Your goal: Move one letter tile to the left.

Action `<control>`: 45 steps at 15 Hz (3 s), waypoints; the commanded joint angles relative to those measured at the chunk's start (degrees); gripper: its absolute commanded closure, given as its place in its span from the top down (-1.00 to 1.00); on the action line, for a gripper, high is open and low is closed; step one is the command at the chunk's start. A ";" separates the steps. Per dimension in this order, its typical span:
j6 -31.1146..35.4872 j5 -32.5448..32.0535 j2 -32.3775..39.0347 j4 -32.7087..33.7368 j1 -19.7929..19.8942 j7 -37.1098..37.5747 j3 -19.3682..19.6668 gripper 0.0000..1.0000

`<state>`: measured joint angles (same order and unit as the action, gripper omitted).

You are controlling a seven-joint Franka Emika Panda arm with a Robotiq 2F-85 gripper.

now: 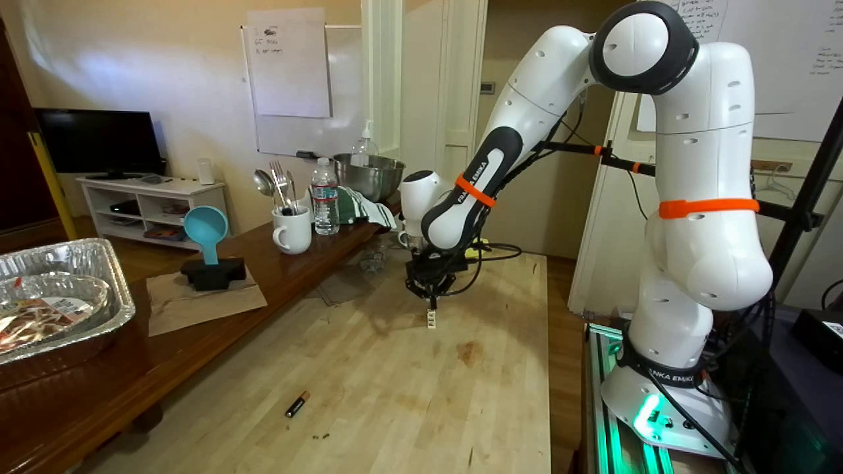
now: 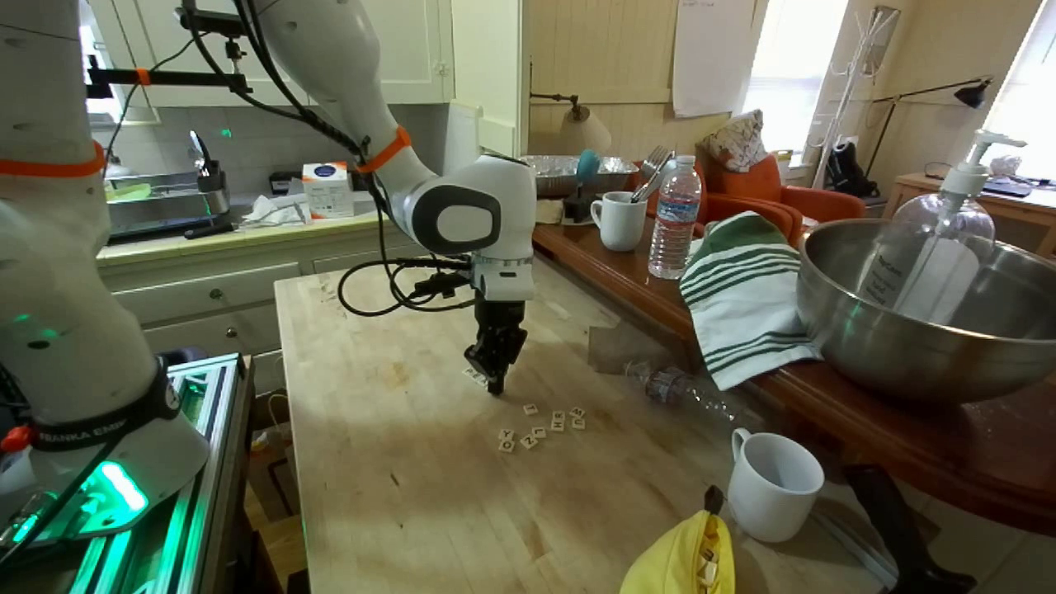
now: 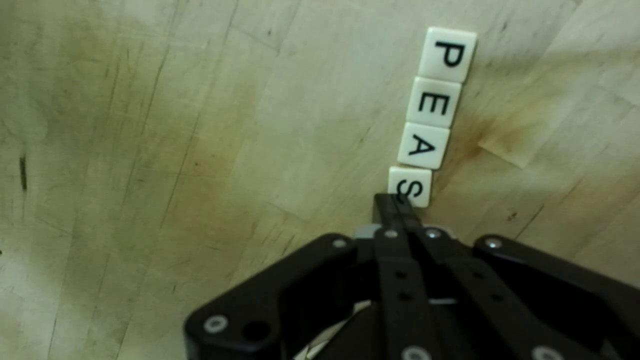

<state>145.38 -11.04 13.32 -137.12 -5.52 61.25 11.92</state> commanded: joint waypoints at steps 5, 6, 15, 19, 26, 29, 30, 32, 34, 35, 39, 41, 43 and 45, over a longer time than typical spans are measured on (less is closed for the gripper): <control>-0.58 -0.15 1.79 -0.49 0.33 2.44 -1.50 -1.00; -0.58 -0.07 1.81 -0.44 0.36 2.54 -1.50 -1.00; -0.78 0.28 2.05 -0.14 0.34 4.03 -1.59 -1.00; -0.59 0.26 2.21 -0.02 0.29 5.29 -1.64 -1.00; -0.79 0.22 2.29 0.01 0.18 6.22 -1.80 -1.00; -0.88 0.33 2.35 0.06 0.14 7.05 -2.22 -1.00; -0.92 0.29 2.38 0.08 0.14 7.35 -2.37 -1.00; -1.08 0.15 2.48 0.20 0.22 7.67 -2.47 -1.00; -0.81 -0.62 2.47 0.19 0.14 8.41 -2.25 -1.00; -0.63 -0.85 2.43 0.18 0.14 8.75 -2.15 -1.00; -0.04 -1.53 2.28 0.27 0.22 9.53 -1.88 -1.00; 0.37 -1.62 1.89 0.23 0.33 9.34 -1.89 -1.00; 0.65 -1.87 1.52 0.19 0.34 9.19 -1.86 -1.00; 0.75 -1.97 1.28 0.23 0.41 8.78 -1.93 -1.00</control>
<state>144.70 -11.44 13.30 -136.89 -5.50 68.44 10.56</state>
